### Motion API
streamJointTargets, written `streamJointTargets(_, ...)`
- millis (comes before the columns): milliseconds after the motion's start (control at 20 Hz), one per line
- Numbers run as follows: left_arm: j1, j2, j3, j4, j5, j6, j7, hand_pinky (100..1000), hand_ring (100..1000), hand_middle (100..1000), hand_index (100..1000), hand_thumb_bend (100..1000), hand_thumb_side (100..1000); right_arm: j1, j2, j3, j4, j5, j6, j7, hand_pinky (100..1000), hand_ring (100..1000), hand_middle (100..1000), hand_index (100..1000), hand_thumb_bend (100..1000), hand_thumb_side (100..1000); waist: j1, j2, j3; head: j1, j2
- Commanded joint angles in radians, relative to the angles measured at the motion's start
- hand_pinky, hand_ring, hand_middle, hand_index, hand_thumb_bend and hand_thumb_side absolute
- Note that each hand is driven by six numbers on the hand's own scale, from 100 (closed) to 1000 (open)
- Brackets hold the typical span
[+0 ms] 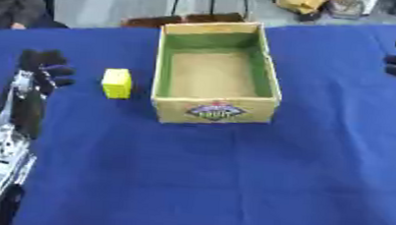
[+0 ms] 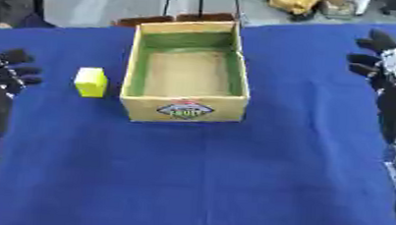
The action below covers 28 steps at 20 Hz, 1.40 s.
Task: Pick up objects on the table and place them in the box.
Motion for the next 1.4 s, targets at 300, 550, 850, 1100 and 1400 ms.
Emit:
streamJointTargets(300, -0.119, 0.207, 0.004, 0.028, -0.36, 0.125, -0.095, 780, 780, 784, 866, 748, 537, -0.007, -0.032, -0.003, -0.023, -0.001, -0.002, 0.006, 808, 765, 798, 903, 166, 787, 0.002, -0.029, -0.004, 0.001, -0.008)
streamJointTargets(550, -0.264, 0.302, -0.044, 0.119, -0.7, 0.158, -0.277, 808, 776, 796, 890, 576, 331, -0.006, -0.032, 0.001, -0.022, -0.002, -0.001, 0.009, 808, 765, 798, 903, 166, 788, 0.004, -0.033, -0.014, 0.003, -0.009)
streamJointTargets(850, -0.453, 0.296, -0.121, 0.335, -1.042, 0.036, -0.529, 827, 784, 802, 909, 504, 246, -0.008, -0.032, 0.008, -0.021, -0.002, 0.001, 0.016, 808, 765, 798, 903, 168, 791, 0.01, -0.038, -0.033, 0.009, -0.014)
streamJointTargets(1100, -0.546, 0.227, -0.115, 0.514, -1.186, -0.026, -0.633, 825, 779, 801, 912, 504, 243, -0.008, -0.033, 0.011, -0.02, -0.001, 0.002, 0.018, 807, 764, 798, 903, 167, 793, 0.015, -0.035, -0.049, 0.013, -0.02)
streamJointTargets(1400, -0.575, 0.181, -0.097, 0.602, -1.255, -0.062, -0.633, 825, 775, 795, 908, 505, 249, -0.011, -0.032, 0.013, -0.02, -0.001, 0.003, 0.02, 807, 764, 798, 903, 166, 794, 0.02, -0.029, -0.061, 0.015, -0.026)
